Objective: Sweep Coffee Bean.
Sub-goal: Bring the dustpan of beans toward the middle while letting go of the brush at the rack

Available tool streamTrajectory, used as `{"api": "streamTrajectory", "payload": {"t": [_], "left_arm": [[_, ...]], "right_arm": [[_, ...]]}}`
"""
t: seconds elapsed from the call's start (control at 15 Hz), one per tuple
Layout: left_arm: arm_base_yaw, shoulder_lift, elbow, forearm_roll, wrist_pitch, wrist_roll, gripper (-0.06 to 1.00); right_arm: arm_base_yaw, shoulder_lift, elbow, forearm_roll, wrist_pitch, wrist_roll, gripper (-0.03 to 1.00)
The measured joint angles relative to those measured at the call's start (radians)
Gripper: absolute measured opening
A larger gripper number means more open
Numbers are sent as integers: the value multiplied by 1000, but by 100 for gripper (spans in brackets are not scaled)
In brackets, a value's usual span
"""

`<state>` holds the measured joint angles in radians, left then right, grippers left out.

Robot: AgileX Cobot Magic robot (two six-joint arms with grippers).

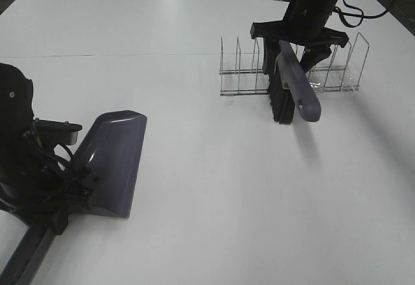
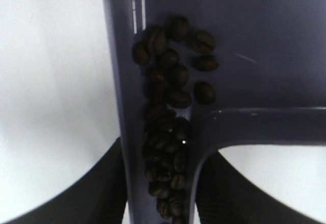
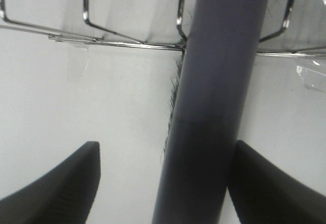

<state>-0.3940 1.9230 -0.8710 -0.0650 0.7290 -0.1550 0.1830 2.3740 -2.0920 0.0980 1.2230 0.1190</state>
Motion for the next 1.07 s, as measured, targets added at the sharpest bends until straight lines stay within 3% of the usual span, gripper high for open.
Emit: {"api": "streamTrajectory", "payload": {"t": [0.4, 0.67, 0.73, 1.07], "left_arm": [[-2, 14, -55, 1, 61, -60, 33], [-4, 86, -218, 16, 75, -87, 33], [-4, 142, -315, 22, 98, -87, 33], [-4, 205, -438, 22, 143, -87, 33]], "right_arm": [[0, -137, 2, 0, 1, -10, 64], [0, -196, 2, 19, 2, -19, 64], [0, -223, 2, 36, 2, -19, 64], [0, -263, 2, 35, 3, -19, 64]]}}
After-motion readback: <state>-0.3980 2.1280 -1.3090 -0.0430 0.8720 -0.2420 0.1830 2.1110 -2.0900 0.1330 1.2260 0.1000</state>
